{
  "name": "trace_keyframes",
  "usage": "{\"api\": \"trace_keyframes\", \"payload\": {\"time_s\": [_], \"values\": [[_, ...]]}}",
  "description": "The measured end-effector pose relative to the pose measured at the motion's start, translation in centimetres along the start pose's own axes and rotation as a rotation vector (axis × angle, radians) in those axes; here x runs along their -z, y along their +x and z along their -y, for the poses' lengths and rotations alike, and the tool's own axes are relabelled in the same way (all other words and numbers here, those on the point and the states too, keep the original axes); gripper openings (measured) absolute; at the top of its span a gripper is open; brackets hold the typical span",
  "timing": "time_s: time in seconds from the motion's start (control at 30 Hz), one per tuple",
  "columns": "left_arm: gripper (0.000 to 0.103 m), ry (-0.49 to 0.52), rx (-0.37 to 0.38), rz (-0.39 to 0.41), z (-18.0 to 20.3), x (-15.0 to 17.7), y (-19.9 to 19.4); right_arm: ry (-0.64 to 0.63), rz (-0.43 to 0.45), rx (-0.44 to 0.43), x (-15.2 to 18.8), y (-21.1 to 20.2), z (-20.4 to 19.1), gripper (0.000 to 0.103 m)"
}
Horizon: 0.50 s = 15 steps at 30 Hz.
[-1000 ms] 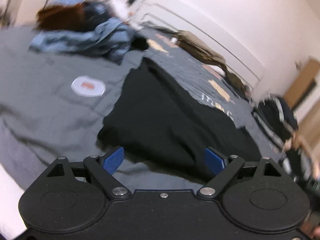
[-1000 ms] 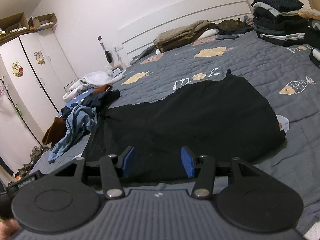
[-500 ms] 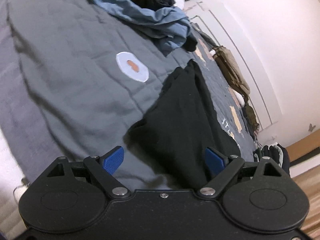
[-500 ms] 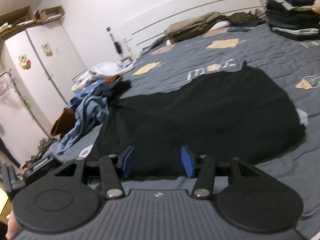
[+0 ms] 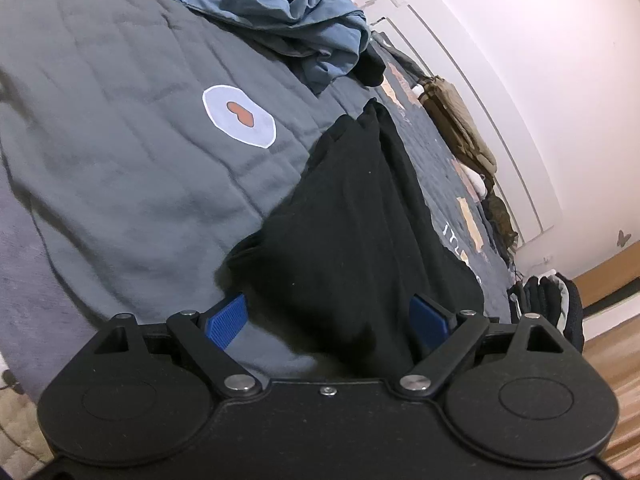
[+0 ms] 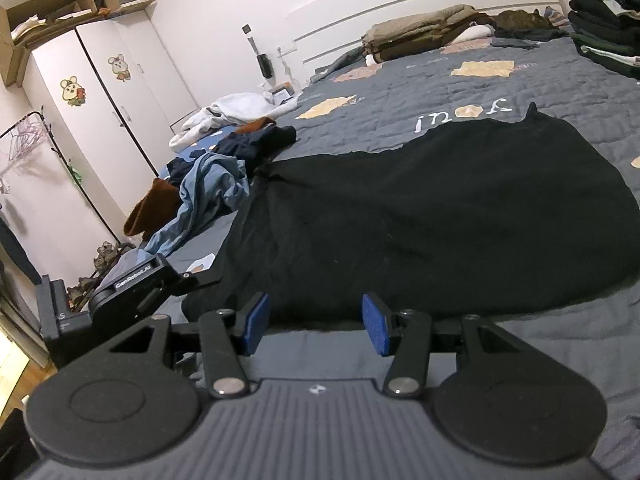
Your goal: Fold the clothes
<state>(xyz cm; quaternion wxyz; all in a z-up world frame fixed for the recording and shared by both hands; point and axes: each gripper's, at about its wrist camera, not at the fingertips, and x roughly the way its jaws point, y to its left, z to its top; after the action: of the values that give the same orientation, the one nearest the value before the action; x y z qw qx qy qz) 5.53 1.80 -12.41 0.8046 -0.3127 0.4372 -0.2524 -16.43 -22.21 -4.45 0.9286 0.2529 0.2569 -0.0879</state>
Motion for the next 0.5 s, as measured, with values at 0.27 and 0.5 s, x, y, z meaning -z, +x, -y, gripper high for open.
{"api": "trace_keyframes", "payload": {"time_s": [0.27,0.5], "values": [[0.083,-0.04,0.005,0.017,0.2,-0.5,1.5,-0.01,-0.009,0.017,0.1,0.0,0.4,0.051],[0.015,0.012,-0.046,0.051,0.4,-0.9,1.8,-0.004,-0.014,0.035,0.2,-0.1,1.3,0.051]]}}
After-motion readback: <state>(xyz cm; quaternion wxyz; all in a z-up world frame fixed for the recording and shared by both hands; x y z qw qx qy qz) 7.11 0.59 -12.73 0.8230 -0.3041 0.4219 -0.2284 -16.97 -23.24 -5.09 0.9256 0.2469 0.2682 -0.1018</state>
